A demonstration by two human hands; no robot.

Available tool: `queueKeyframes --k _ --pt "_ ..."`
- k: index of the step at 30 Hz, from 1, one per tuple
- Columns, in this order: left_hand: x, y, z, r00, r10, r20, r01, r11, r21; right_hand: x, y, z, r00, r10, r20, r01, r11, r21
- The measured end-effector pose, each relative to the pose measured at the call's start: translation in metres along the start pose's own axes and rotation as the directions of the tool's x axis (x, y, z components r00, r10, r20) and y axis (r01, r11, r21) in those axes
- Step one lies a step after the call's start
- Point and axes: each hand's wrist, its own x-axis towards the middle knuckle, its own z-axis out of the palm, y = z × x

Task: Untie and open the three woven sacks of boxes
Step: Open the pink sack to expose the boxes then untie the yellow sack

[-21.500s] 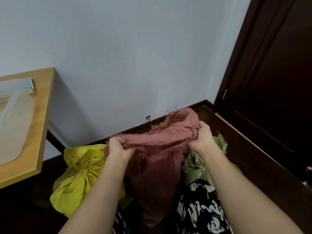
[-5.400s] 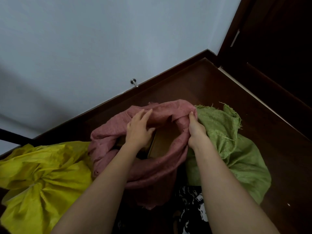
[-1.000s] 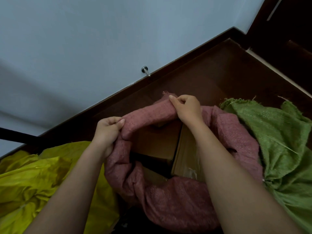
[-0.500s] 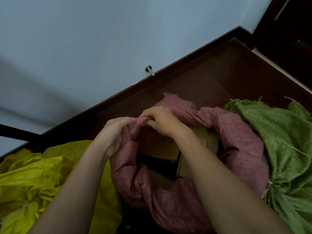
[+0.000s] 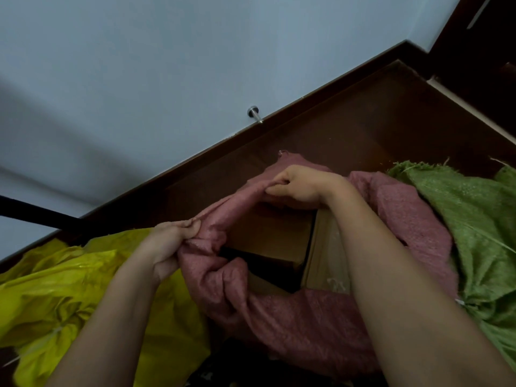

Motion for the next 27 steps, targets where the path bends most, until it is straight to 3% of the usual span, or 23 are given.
queueKeyframes --k 2,5,7,9,10,12,14,17,18,20,23,25,27 --pt "0.004 0.000 -0.001 0.991 -0.072 0.110 0.088 0.985 -0.149 0.006 0.001 0.006 0.999 -0.011 -0.032 0.013 0.998 0.056" --pt "0.015 -0.002 0.004 0.983 -0.166 0.075 0.180 0.951 -0.253 0.019 0.002 0.025 0.993 0.000 -0.121 0.023 0.982 0.188" --pt "0.019 -0.009 0.013 0.994 -0.107 -0.035 0.099 0.978 -0.183 0.025 0.003 0.035 0.981 0.039 -0.189 0.010 0.968 0.252" --pt "0.019 -0.015 0.022 0.973 0.129 -0.192 -0.112 0.989 0.098 0.030 0.004 0.040 0.965 0.094 -0.246 -0.011 0.948 0.318" --pt "0.018 -0.017 0.024 0.935 0.276 -0.225 -0.207 0.935 0.287 0.031 0.005 0.040 0.957 0.117 -0.265 -0.020 0.939 0.344" --pt "0.018 -0.019 0.027 0.870 0.466 -0.163 -0.319 0.782 0.536 0.034 0.005 0.040 0.938 0.146 -0.314 -0.020 0.929 0.371" --pt "0.019 -0.021 0.023 0.855 0.517 -0.031 -0.339 0.602 0.723 0.036 0.006 0.039 0.912 0.180 -0.369 -0.019 0.916 0.400" --pt "0.014 -0.022 0.015 0.840 0.534 0.093 -0.189 0.127 0.974 0.036 0.009 0.038 0.877 0.249 -0.411 -0.043 0.893 0.448" --pt "0.012 -0.021 0.015 0.840 0.532 0.108 -0.158 0.049 0.986 0.036 0.010 0.039 0.869 0.258 -0.422 -0.048 0.893 0.448" --pt "0.010 -0.018 0.017 0.850 0.520 0.087 -0.184 0.137 0.973 0.035 0.008 0.043 0.862 0.240 -0.446 -0.061 0.923 0.379" --pt "0.013 -0.018 0.017 0.887 0.457 -0.064 -0.154 0.424 0.892 0.028 0.000 0.047 0.842 0.227 -0.490 -0.223 0.973 0.067" --pt "0.011 -0.021 0.017 0.902 0.391 -0.185 -0.139 0.666 0.733 0.014 -0.014 0.046 0.806 0.172 -0.566 -0.254 0.965 -0.067" --pt "0.007 -0.024 0.020 0.933 0.237 -0.271 -0.085 0.877 0.474 -0.001 -0.031 0.046 0.847 0.117 -0.518 -0.166 0.985 -0.050"
